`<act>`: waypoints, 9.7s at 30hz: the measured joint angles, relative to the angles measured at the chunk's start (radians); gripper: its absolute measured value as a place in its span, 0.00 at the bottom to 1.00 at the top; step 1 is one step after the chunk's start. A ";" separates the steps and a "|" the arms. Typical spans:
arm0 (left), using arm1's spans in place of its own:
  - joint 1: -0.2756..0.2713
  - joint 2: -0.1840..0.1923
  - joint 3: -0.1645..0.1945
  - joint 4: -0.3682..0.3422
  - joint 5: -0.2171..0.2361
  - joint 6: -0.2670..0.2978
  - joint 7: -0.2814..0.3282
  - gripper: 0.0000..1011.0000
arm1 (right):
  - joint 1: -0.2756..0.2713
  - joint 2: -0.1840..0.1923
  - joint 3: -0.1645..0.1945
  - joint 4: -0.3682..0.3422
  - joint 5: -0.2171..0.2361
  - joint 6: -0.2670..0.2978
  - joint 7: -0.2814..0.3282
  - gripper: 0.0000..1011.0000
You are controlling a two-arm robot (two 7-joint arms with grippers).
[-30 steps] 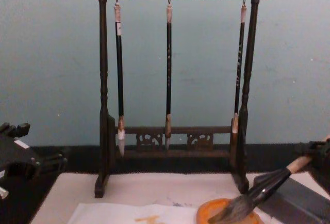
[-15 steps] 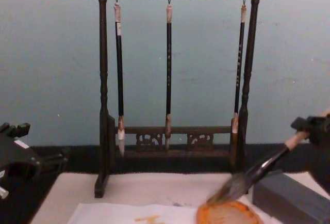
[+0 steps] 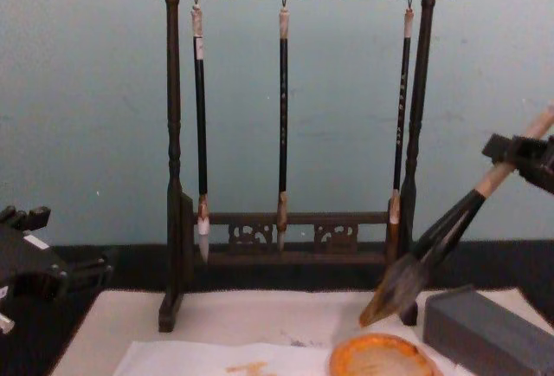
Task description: Pick up the brush from the inkstone, write on the paper, then place the brush back to its original position.
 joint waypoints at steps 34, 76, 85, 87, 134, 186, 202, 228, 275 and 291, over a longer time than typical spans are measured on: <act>0.000 0.000 0.000 0.000 0.000 0.000 0.000 1.00 | -0.082 0.111 -0.051 -0.147 -0.337 -0.064 0.136 0.16; 0.000 0.000 0.000 0.000 0.000 0.000 0.000 1.00 | -0.111 0.066 -0.029 -0.155 -0.439 -0.018 0.158 0.16; 0.000 0.000 0.000 0.000 0.000 0.000 0.000 1.00 | -0.117 0.068 -0.028 -0.164 -0.443 -0.009 0.164 0.16; 0.000 0.000 0.000 0.000 0.000 0.000 0.000 1.00 | -0.119 0.070 -0.028 -0.166 -0.443 -0.007 0.167 0.16; 0.000 0.000 0.000 0.000 0.000 0.000 0.000 1.00 | -0.118 0.076 0.031 -0.178 -0.276 -0.027 0.197 0.16; 0.000 0.000 0.000 0.000 0.000 0.000 0.000 1.00 | 0.034 -0.106 0.074 0.287 0.334 0.186 0.078 0.16; 0.000 0.000 0.000 0.000 0.000 0.000 0.000 1.00 | 0.050 -0.110 0.043 0.321 0.363 0.151 0.030 0.16; 0.000 0.000 0.000 0.000 0.000 0.000 0.000 1.00 | 0.056 -0.089 -0.012 0.326 0.409 0.117 0.008 0.16; 0.000 0.000 0.000 0.000 0.000 0.000 0.000 1.00 | 0.052 -0.082 -0.022 0.320 0.419 0.108 0.003 0.90; 0.000 0.000 0.000 0.000 0.000 0.000 0.000 1.00 | 0.019 -0.057 -0.023 0.266 0.435 0.082 -0.009 0.99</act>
